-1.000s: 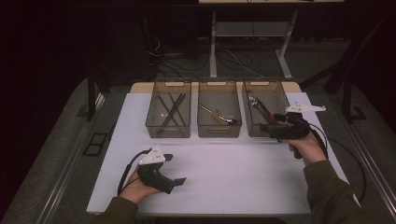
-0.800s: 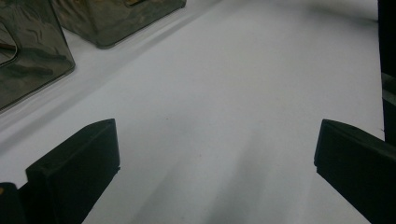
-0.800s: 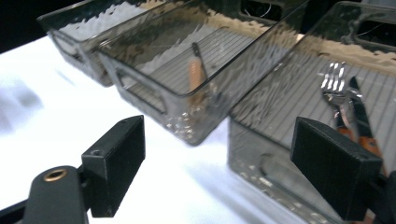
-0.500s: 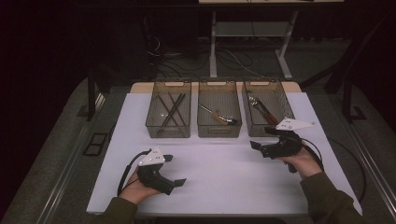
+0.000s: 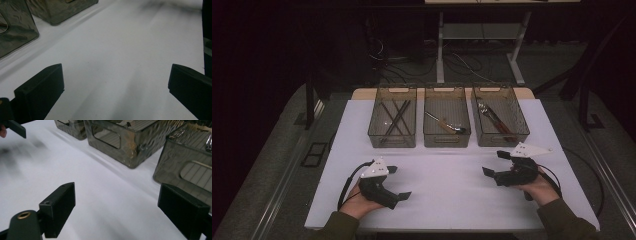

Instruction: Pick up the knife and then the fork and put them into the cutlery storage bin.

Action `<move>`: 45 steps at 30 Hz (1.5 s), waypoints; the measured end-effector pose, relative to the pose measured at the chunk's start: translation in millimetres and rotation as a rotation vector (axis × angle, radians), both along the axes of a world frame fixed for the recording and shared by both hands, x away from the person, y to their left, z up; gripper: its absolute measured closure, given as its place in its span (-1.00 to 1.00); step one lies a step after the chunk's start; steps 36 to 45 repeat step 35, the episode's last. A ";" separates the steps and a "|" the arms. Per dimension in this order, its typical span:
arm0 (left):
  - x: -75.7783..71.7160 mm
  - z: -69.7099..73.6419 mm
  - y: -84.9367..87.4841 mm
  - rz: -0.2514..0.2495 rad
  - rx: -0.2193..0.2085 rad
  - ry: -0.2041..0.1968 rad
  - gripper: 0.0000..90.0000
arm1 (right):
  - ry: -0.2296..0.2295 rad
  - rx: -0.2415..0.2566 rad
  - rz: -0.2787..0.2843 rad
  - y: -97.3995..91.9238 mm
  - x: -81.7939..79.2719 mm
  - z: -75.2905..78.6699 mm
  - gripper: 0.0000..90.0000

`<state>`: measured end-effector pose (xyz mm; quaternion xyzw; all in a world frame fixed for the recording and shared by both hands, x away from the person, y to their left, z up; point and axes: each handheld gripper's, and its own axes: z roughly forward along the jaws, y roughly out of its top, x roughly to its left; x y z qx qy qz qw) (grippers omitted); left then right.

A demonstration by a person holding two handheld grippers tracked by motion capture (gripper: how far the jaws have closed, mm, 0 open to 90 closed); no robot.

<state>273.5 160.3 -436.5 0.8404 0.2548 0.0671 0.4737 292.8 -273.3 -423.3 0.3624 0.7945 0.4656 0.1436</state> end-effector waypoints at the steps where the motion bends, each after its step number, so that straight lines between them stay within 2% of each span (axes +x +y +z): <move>1: 0.0 0.0 0.0 0.000 0.000 0.000 -1.00 | 0.003 0.002 0.002 -1.4 -2.2 -1.2 -0.69; 8: -0.1 -0.2 -0.7 0.001 0.001 0.001 -1.00 | 0.004 0.002 -0.002 -10.5 -15.8 -9.9 -0.69; 18: -0.2 0.0 -0.5 0.001 0.003 0.000 -1.00 | 0.003 0.001 0.019 -11.6 -34.3 -17.2 -0.69; 28: -0.1 0.2 -0.7 0.001 0.005 -0.001 -1.00 | -0.003 0.013 -0.004 -24.8 -39.5 -17.9 -0.69; 45: -0.1 0.2 -0.9 0.001 0.007 -0.001 -1.00 | -0.004 0.021 -0.010 -25.0 -39.4 -16.8 -0.69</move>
